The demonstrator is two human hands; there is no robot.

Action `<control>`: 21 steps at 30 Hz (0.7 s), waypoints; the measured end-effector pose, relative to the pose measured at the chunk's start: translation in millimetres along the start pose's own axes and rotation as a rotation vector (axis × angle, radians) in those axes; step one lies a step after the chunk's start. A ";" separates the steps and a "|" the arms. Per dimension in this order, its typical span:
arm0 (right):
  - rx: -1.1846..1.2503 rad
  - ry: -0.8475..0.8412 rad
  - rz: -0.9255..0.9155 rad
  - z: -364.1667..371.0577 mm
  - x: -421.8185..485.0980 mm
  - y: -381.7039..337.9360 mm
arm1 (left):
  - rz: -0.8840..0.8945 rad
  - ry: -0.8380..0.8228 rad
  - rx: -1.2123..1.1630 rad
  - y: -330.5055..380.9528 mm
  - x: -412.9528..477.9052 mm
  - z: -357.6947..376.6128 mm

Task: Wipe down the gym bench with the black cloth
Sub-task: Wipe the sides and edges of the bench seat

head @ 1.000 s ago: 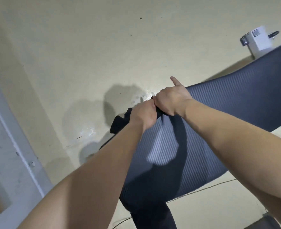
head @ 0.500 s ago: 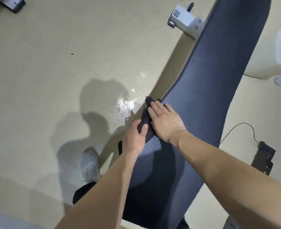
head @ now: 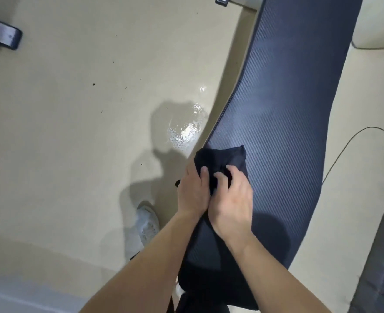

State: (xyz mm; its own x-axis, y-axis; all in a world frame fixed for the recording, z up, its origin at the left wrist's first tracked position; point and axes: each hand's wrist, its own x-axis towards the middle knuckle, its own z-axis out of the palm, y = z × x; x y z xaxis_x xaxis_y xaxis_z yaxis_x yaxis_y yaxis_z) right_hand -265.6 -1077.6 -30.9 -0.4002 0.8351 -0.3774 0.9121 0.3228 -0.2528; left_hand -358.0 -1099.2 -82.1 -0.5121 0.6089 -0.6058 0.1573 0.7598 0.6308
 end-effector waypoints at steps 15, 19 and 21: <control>-0.264 -0.180 -0.006 -34.7 187.9 25.8 | 0.032 -0.473 -0.210 131.0 179.3 -1.6; -0.272 -0.193 0.006 -68.0 257.1 39.1 | -0.010 -0.479 -0.197 185.4 236.5 11.5; -0.277 -0.210 0.023 -77.1 271.4 39.9 | -0.017 -0.485 -0.222 193.9 244.1 11.4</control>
State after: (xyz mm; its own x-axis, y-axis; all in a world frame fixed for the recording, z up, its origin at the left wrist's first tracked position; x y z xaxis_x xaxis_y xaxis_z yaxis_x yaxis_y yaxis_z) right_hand -330.9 -803.7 -74.6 -0.3623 0.7434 -0.5623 0.8994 0.4371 -0.0016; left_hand -442.9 -800.7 -113.3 -0.0561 0.6723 -0.7382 -0.0565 0.7360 0.6746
